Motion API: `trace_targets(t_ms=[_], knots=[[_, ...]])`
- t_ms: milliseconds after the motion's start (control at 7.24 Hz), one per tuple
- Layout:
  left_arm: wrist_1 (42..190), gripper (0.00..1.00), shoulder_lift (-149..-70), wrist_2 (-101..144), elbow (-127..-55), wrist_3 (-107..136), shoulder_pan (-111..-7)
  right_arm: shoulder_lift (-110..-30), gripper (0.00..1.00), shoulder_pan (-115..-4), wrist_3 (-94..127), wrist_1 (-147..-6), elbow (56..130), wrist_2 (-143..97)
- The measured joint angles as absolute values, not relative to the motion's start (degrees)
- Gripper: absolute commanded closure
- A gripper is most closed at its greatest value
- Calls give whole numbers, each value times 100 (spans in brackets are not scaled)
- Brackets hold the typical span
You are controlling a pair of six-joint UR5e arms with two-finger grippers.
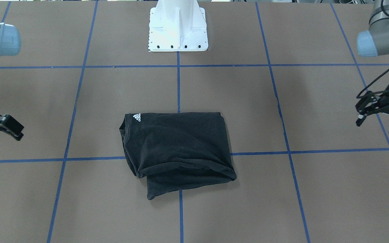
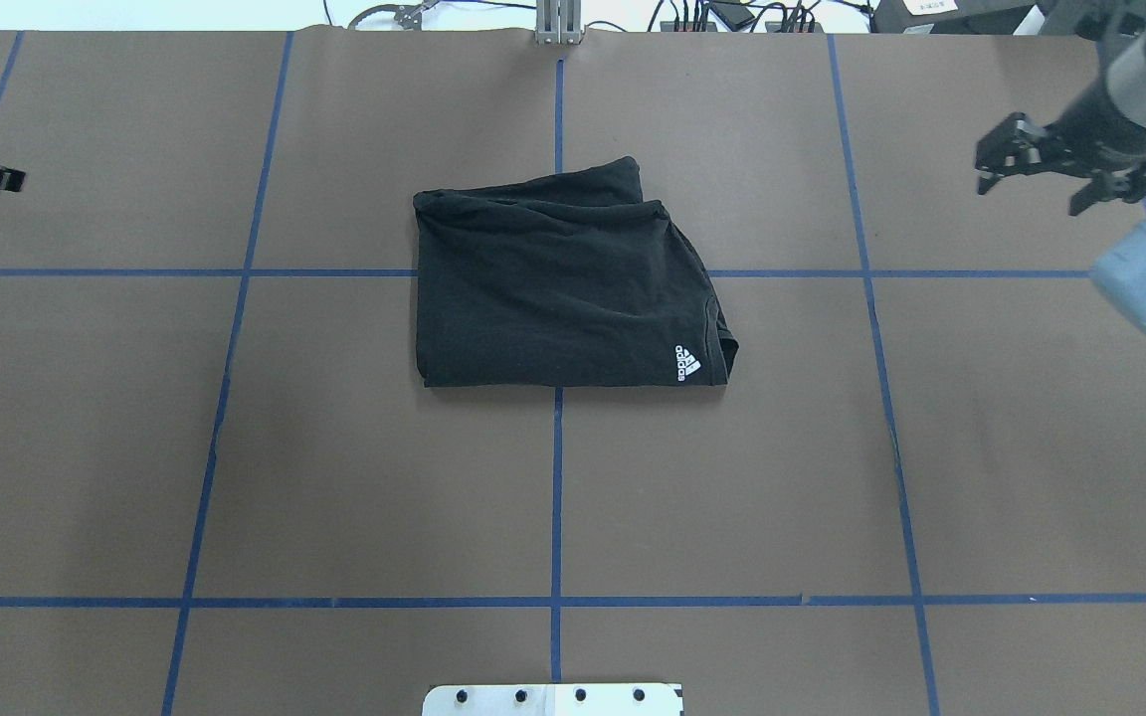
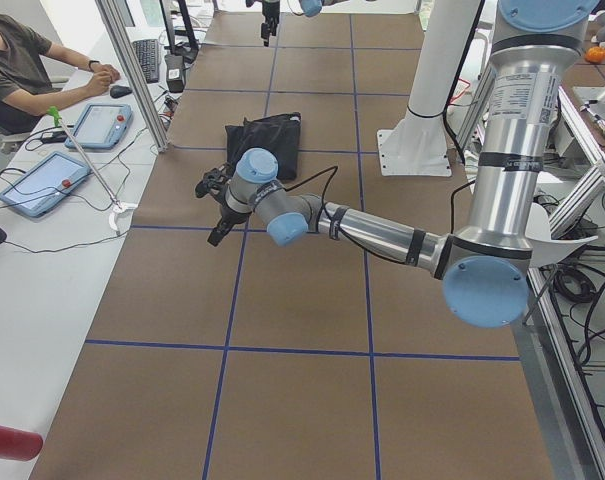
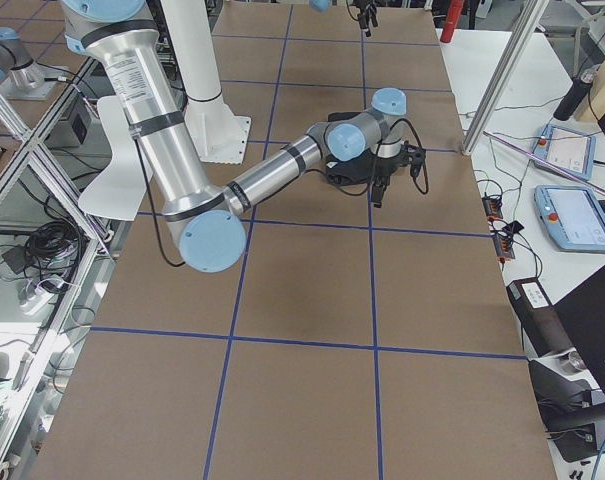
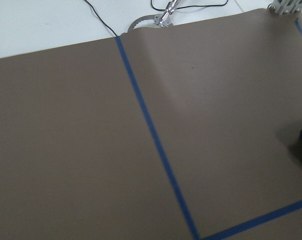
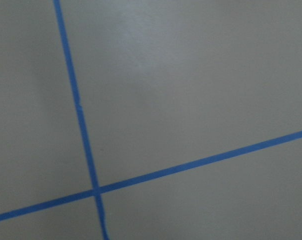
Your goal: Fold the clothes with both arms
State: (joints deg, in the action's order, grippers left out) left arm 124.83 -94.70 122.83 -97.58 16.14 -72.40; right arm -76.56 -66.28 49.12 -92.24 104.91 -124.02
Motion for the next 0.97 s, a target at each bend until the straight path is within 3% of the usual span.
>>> trace_targets(t_ms=[414, 967], knots=[[10946, 0, -9298, 12836, -9697, -871, -8572, -8854, 0, -7762, 2740, -9270, 10813, -13157], [10557, 0, -9000, 13125, -9590, -1236, -8865, -9395, 0, -8317, 1087, -9303, 10844, -13721]])
